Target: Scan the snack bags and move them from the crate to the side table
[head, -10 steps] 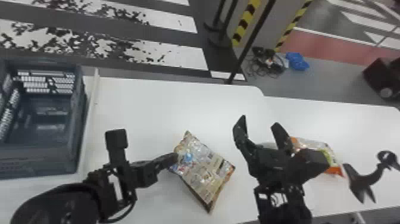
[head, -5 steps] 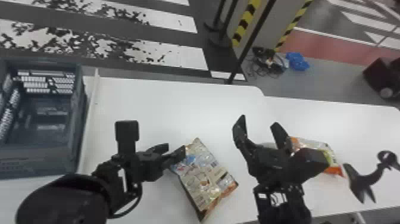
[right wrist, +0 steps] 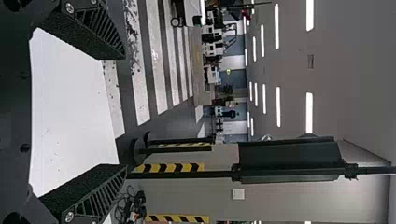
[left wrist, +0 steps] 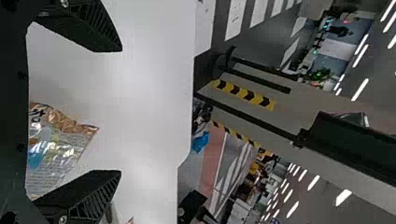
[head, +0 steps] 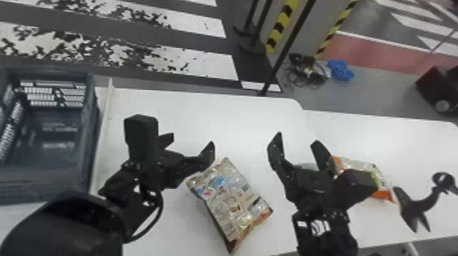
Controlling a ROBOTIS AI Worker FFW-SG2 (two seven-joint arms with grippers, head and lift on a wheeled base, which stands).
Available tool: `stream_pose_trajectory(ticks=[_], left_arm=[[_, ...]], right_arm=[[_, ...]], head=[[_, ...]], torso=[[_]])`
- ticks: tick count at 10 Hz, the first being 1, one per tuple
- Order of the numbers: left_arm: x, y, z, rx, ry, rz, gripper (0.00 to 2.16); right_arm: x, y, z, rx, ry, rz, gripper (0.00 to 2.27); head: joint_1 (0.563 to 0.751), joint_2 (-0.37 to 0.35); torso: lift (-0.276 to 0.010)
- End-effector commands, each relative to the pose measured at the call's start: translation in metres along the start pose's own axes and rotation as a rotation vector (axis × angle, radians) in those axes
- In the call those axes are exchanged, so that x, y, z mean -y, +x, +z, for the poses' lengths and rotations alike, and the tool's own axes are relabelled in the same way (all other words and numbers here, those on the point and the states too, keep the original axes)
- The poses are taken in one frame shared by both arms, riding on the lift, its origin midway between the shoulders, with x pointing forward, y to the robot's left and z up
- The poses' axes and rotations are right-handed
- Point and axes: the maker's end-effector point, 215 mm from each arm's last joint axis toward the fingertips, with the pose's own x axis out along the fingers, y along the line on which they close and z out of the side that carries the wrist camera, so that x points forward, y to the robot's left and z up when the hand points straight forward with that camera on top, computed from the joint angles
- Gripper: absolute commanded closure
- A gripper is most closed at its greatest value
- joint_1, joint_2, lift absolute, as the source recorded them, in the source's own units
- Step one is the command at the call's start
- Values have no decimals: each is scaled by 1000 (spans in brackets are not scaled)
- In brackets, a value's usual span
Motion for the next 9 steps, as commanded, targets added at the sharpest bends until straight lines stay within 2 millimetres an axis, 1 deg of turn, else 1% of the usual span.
stream_pose_trajectory(ticks=[1, 2, 3, 4, 6, 7, 8, 9], left_arm=[[-8, -30, 48, 152, 80, 61, 39], [-23, -52, 61, 194, 130, 108, 39], [-42, -75, 70, 220, 170, 169, 29], [-71, -102, 82, 263, 216, 263, 39], [-121, -153, 88, 301, 231, 390, 46], [-142, -180, 91, 323, 214, 427, 46], [-156, -203, 91, 326, 198, 452, 46], [-163, -218, 90, 327, 191, 465, 46]], right_arm=[[0, 2, -2, -2, 1, 1, 97], [-1, 4, -3, -5, 12, 3, 97], [-3, 4, -5, -7, 13, 6, 97], [-4, 5, -8, -12, 14, 9, 97], [-8, 6, -12, -18, 22, 18, 97], [-8, 7, -17, -27, 21, 20, 97], [-9, 6, -21, -35, 30, 26, 97], [-12, 5, -27, -46, 33, 31, 97]], head=[[695, -350], [695, -350], [695, -350], [695, -350], [695, -343], [695, -301], [695, -277], [695, -230]], torso=[[-87], [-87], [-87], [-87], [-87], [-87], [-87], [-87]])
